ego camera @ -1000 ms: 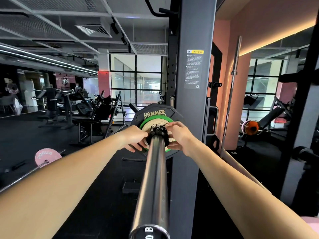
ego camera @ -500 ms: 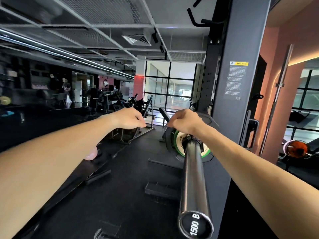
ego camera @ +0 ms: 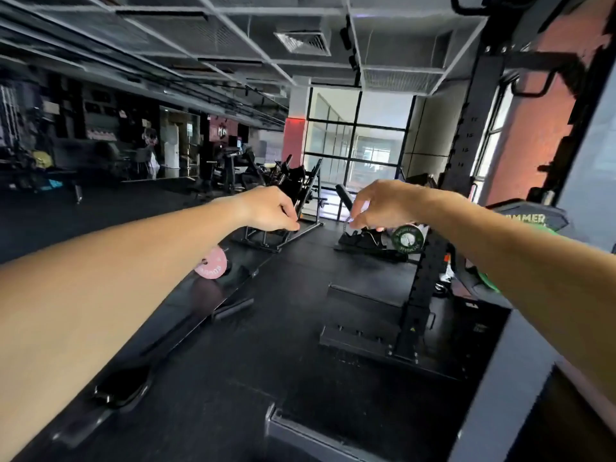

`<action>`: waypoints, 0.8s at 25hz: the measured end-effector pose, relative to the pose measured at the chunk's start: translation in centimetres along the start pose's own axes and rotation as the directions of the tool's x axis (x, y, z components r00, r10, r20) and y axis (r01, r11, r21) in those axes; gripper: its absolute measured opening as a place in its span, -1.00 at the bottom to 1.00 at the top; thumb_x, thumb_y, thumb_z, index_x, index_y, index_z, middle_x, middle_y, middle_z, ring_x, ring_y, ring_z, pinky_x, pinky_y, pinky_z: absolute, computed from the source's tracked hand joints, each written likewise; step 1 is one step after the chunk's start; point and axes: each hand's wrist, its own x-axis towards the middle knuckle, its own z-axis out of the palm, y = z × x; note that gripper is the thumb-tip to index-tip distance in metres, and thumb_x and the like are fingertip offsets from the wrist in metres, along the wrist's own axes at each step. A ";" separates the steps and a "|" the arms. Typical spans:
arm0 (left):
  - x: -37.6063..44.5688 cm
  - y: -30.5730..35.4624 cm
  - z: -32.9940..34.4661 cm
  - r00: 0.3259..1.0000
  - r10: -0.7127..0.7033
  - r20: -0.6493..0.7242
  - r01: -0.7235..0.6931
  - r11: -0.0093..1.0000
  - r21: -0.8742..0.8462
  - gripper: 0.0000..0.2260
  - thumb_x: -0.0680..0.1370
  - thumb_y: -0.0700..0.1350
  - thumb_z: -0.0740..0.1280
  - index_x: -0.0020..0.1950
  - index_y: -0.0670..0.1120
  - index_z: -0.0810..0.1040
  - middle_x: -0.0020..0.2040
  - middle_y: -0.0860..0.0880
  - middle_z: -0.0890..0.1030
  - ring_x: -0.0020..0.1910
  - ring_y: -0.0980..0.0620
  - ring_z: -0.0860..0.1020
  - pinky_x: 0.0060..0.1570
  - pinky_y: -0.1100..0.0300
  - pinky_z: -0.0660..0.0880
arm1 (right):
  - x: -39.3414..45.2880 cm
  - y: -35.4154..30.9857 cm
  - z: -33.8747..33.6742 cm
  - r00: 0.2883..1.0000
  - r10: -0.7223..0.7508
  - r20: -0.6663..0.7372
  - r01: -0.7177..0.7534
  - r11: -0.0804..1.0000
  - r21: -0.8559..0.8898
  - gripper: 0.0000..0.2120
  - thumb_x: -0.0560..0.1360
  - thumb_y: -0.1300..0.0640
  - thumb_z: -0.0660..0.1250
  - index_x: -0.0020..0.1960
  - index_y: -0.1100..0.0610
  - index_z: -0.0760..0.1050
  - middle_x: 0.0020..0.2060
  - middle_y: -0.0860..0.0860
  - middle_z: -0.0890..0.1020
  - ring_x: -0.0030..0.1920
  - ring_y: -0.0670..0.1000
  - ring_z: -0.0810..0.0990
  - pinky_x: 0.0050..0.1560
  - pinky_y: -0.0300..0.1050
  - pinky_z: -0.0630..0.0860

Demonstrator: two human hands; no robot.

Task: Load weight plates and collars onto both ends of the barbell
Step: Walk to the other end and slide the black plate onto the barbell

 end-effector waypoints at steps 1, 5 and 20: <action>0.0 -2.0 -0.3 1.000 -0.002 0.014 0.002 1.000 0.004 -0.83 0.54 0.03 0.45 0.08 0.03 0.71 -0.11 0.18 0.62 -0.03 0.11 0.57 -0.06 0.25 0.41 | 1.0 -1.6 1.4 1.000 0.007 0.024 -0.007 1.000 -0.008 -0.90 0.50 -0.07 0.44 0.01 -0.15 0.64 -0.03 -0.02 0.68 -0.08 -0.01 0.64 -0.14 -0.13 0.55; 2.0 -8.0 -0.9 0.999 -0.010 0.039 0.011 1.000 -0.025 -0.82 0.53 0.04 0.44 0.09 0.03 0.70 -0.14 0.23 0.57 -0.02 0.09 0.54 -0.07 0.25 0.37 | 5.4 -4.3 5.5 0.992 0.053 0.111 -0.046 0.997 -0.065 -0.74 0.50 -0.16 0.39 0.17 -0.14 0.56 -0.17 -0.01 0.71 0.03 0.04 0.62 -0.14 -0.12 0.45; 31.0 -31.1 0.0 0.994 0.022 0.106 -0.028 0.998 0.057 -0.85 0.51 0.06 0.44 0.05 0.08 0.68 -0.19 0.28 0.54 -0.09 0.12 0.53 -0.06 0.23 0.40 | 42.4 -3.0 14.2 0.991 0.129 0.018 -0.130 0.976 0.174 -0.70 0.50 -0.08 0.44 0.19 -0.02 0.63 0.16 0.01 0.62 0.22 0.10 0.56 0.27 0.02 0.53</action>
